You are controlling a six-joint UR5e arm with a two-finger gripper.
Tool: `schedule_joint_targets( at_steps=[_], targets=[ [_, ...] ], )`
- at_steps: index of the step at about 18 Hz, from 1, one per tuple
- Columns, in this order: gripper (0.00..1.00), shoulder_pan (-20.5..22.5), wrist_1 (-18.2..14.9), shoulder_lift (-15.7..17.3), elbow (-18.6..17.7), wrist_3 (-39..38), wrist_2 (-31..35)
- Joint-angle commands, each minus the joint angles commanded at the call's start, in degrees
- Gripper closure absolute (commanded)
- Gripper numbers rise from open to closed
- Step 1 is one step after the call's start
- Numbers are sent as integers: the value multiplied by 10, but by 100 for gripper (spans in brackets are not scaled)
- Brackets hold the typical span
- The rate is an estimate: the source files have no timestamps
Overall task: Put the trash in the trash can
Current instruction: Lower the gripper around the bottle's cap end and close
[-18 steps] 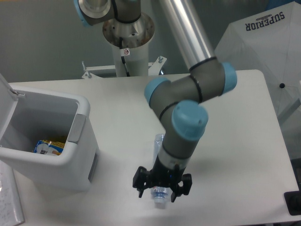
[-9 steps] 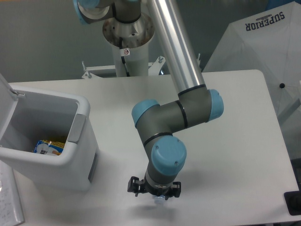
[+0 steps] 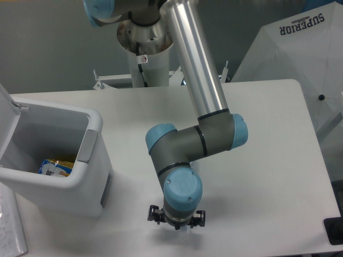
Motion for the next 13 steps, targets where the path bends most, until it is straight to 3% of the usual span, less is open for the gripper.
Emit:
schedule_joint_targets(
  at_steps=[8, 13],
  targets=[
    [0, -6, 2, -11, 6, 1, 18],
    [46, -6, 2, -12, 5, 1, 18]
  ],
)
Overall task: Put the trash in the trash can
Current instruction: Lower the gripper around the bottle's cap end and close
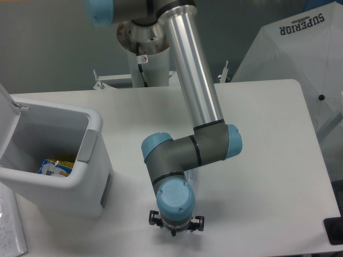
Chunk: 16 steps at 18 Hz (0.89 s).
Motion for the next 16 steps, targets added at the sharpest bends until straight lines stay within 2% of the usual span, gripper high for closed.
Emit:
schedule_joint_targets(
  at_steps=[3, 10, 13, 16],
  targets=[
    [58, 0, 0, 0, 0, 1, 0],
    [97, -5, -1, 3, 1, 0, -1],
    [98, -7, 1, 10, 3, 1, -3],
    [98, -8, 39, 34, 8, 1, -26]
  ],
)
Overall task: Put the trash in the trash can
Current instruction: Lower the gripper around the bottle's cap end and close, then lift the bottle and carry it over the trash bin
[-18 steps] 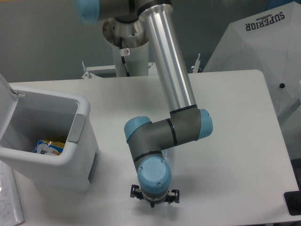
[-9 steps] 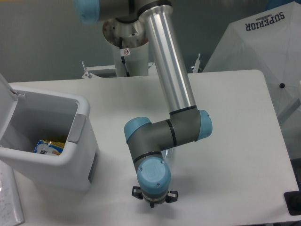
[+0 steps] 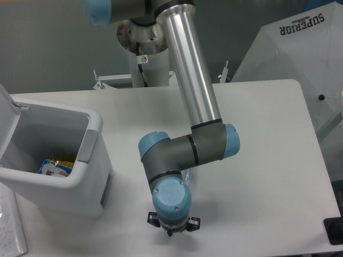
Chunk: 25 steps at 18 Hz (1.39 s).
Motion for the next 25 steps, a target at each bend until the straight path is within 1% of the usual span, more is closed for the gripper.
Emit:
schedule_joint_targets(
  at_steps=[2, 7, 10, 15, 17, 20, 22, 25],
  targets=[
    [98, 1, 25, 12, 1, -1, -33],
    [98, 11, 82, 49, 2, 1, -93],
    [98, 21, 109, 83, 7, 4, -151],
    [98, 52, 123, 144, 11, 23, -290],
    [98, 60, 124, 168, 19, 18, -348],
    [98, 74, 125, 191, 21, 23, -428],
    [98, 83, 125, 200, 25, 23, -482],
    [98, 83, 125, 209, 36, 22, -540]
  ],
)
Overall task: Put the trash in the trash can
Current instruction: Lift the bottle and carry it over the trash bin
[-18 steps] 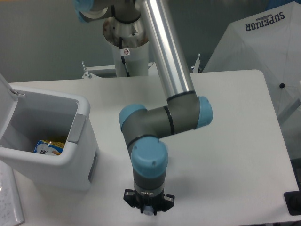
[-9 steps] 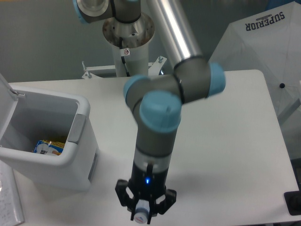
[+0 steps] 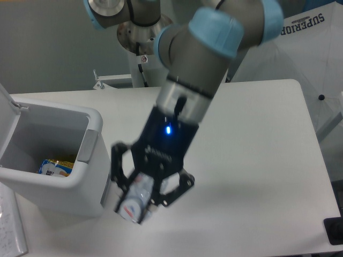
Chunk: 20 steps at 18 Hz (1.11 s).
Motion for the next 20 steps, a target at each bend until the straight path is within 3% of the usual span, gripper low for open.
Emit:
schedule_joint_targets(
  at_steps=[4, 6, 11, 17, 20],
  targets=[
    [98, -6, 0, 10, -1, 0, -64],
    [98, -11, 0, 33, 0, 0, -70],
    [98, -53, 1, 40, -8, -4, -90],
    [97, -112, 3, 46, -42, -4, -92],
    [96, -119, 3, 52, -68, -4, -93]
  ],
)
